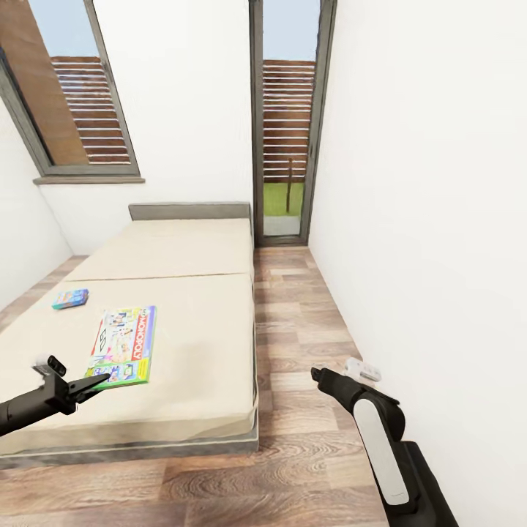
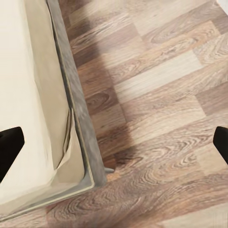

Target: Put all the toys in the child's room - the three board games (two on the bed and one on the table), the two jigsaw puzzles on the table, and the tennis ball on the table - inside the toy box on the table in the child's room.

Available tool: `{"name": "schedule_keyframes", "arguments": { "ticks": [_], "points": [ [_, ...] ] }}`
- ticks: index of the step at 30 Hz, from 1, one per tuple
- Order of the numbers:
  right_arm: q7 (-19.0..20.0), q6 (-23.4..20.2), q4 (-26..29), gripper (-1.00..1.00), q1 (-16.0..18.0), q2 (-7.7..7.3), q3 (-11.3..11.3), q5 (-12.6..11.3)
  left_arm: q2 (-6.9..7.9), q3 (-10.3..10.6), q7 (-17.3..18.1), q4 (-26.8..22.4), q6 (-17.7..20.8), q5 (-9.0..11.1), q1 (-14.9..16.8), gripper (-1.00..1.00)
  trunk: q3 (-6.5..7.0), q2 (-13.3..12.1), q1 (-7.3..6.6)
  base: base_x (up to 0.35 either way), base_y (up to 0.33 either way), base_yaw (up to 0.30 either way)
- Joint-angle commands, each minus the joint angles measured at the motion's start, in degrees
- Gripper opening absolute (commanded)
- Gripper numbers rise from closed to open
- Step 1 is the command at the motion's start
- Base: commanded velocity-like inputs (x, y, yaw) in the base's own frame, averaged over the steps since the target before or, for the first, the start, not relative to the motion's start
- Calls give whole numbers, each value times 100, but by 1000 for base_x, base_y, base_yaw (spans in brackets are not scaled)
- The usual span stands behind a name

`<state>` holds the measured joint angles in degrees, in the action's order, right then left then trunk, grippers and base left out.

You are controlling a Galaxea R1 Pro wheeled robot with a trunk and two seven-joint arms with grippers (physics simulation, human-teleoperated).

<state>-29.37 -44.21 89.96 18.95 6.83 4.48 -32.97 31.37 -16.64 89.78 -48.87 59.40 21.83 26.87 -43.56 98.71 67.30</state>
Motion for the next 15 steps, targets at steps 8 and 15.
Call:
{"name": "schedule_keyframes", "arguments": {
  "ticks": [8,15],
  "points": [
    [-68,8,11,100,4,-38,328,-51,1,1,22,0,60,-13,3,-100,212,-320,-177,0,0,145],
    [-68,9,10,100,4,-39,362,-51,1,1,22,0,60,-13,3,-100,397,-601,-330,0,0,161]
  ]
}}
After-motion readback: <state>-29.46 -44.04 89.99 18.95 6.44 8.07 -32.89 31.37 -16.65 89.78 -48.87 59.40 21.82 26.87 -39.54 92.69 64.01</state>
